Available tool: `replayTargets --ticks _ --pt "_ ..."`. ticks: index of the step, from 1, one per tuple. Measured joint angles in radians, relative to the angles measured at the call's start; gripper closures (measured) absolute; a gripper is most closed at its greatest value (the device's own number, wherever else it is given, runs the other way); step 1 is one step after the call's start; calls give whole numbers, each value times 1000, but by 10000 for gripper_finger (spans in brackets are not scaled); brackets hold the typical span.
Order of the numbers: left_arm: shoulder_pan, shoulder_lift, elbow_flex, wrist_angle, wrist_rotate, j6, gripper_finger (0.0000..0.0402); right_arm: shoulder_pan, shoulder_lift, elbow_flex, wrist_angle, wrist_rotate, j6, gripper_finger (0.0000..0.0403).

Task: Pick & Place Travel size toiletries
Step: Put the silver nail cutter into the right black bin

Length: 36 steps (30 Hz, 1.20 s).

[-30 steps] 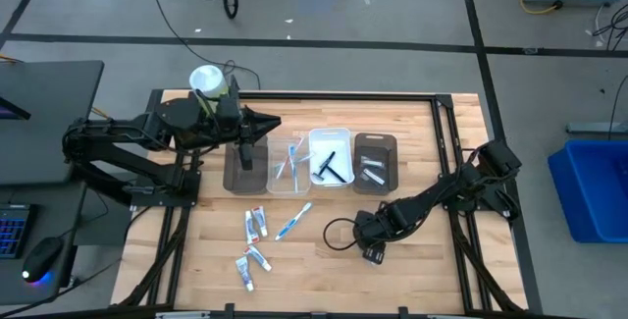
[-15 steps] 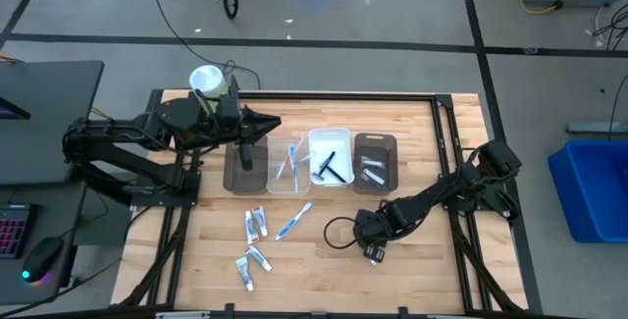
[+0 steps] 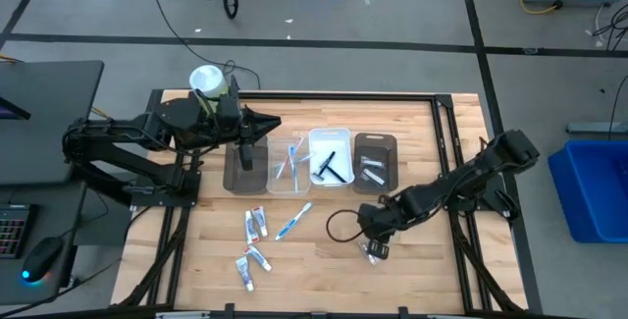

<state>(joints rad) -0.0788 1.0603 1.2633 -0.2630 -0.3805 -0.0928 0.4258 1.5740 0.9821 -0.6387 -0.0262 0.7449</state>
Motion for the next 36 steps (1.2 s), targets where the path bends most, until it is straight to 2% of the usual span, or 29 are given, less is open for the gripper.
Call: replayTargets --ticks 7,15,22,27,36 --pt "0 0 0 0 0 0 361 -85 -139 1 -14 52 -82 343" --pt "0 0 0 0 0 0 361 -242 -258 1 -63 103 -228 343" --pt "0 0 0 0 0 0 361 -394 -279 1 -139 108 -398 343" --pt "0 0 0 0 0 0 361 -490 -279 1 -195 189 -503 343" --pt "0 0 0 0 0 -1 361 -589 -279 -18 -162 83 -544 343"
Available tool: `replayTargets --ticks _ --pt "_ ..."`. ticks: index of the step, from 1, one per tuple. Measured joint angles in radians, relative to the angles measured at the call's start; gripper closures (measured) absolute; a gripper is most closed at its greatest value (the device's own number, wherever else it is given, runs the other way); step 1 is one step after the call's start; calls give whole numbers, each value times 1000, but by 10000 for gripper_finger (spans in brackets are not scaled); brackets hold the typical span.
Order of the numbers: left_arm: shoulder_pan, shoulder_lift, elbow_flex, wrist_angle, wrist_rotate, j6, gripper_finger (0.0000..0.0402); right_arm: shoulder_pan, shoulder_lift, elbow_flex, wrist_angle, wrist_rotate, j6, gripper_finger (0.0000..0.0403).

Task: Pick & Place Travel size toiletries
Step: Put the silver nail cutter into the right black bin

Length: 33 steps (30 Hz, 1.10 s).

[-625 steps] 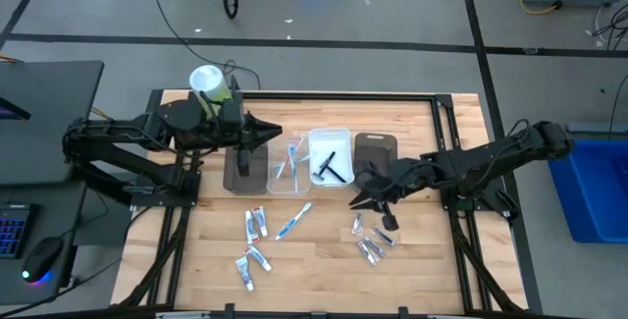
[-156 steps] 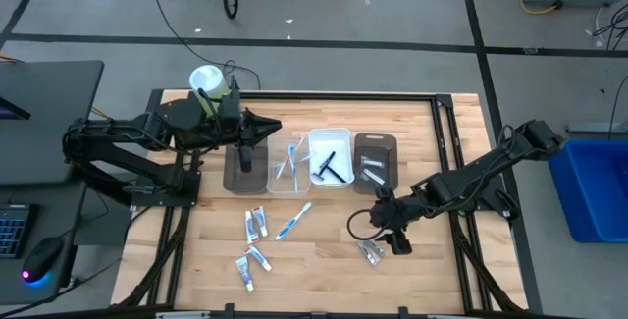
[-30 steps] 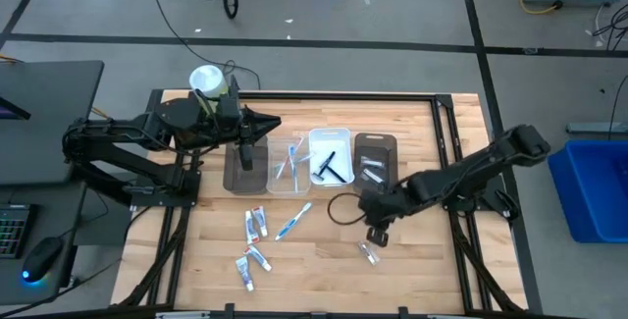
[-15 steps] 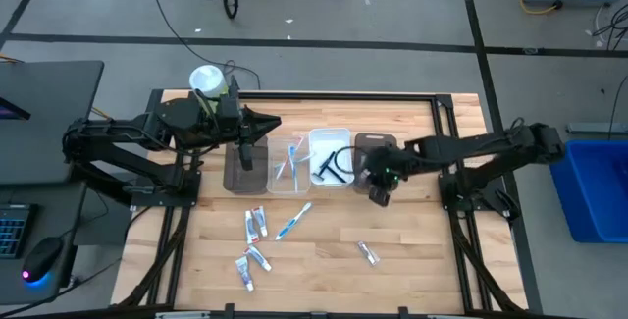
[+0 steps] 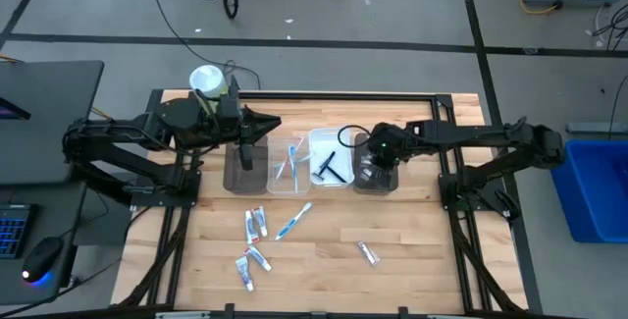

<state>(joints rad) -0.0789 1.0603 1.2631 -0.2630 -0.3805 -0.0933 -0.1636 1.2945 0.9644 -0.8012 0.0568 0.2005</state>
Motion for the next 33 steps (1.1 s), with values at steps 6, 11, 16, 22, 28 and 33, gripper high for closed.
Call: replayTargets --ticks 6,11,16,22,28,33 --pt "0 0 0 0 0 0 361 -6 1 -105 88 -65 11 343" --pt "0 0 0 0 0 0 361 -6 1 -189 190 -119 28 343" --pt "0 0 0 0 0 0 361 -6 1 -260 300 -184 78 343" --pt "0 0 0 0 0 0 361 -6 1 -272 311 -162 87 329" --pt "0 0 0 0 0 4 361 -6 1 -272 312 -163 92 260" --pt "0 0 0 0 0 0 361 -6 1 -273 312 -163 93 188"
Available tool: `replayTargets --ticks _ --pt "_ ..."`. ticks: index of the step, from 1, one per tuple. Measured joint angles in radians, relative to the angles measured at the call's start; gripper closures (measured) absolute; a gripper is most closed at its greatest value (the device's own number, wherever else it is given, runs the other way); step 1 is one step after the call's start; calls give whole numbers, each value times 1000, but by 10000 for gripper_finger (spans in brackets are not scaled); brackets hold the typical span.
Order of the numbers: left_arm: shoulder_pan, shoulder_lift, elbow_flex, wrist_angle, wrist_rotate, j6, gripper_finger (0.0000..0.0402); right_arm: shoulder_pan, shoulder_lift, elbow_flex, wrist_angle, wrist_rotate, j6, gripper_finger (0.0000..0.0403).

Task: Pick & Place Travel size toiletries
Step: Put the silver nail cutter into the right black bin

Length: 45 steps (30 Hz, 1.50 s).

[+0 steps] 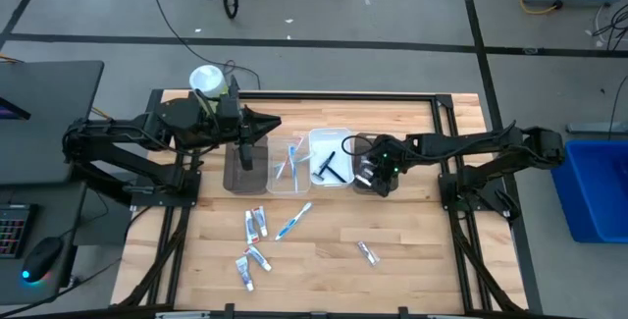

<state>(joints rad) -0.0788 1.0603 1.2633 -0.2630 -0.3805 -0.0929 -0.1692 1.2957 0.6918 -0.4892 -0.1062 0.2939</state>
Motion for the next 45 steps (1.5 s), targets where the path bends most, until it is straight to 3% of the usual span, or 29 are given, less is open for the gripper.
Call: replayTargets --ticks 7,16,35,45 --pt "0 0 0 0 0 0 361 0 -1 36 -28 0 -20 152" --pt "0 0 0 0 0 0 361 32 -2 183 -97 8 -48 196" --pt "0 0 0 0 0 4 361 446 -2 263 -74 106 182 295" --pt "0 0 0 0 0 6 361 623 -2 263 -74 213 188 324"
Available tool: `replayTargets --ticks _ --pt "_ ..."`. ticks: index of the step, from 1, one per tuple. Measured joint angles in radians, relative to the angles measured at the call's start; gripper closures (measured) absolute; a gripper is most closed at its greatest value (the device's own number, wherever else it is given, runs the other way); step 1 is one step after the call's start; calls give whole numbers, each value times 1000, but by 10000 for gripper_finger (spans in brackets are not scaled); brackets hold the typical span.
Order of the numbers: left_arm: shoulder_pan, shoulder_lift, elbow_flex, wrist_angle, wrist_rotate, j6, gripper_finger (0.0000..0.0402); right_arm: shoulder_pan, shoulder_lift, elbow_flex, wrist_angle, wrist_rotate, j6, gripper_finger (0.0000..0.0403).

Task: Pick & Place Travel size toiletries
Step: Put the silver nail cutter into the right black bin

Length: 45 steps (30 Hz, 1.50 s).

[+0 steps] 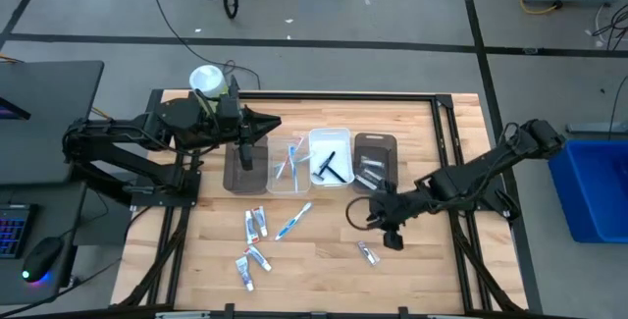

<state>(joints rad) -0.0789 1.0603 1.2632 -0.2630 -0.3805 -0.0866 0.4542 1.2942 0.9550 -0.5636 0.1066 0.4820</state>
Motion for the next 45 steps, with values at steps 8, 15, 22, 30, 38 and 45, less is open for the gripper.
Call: replayTargets --ticks 8,15,22,30,38,45 --pt "0 0 0 0 0 1 361 89 51 0 76 24 0 329" --pt "0 0 0 0 0 1 361 119 114 0 204 22 -11 364" --pt "0 0 0 0 0 2 361 118 114 16 193 12 -20 392" --pt "0 0 0 0 0 43 361 118 114 122 67 21 -31 398" --pt "0 0 0 -1 -1 43 361 107 167 134 11 21 33 399" --pt "0 0 0 -1 -2 59 361 107 302 134 11 13 84 396"
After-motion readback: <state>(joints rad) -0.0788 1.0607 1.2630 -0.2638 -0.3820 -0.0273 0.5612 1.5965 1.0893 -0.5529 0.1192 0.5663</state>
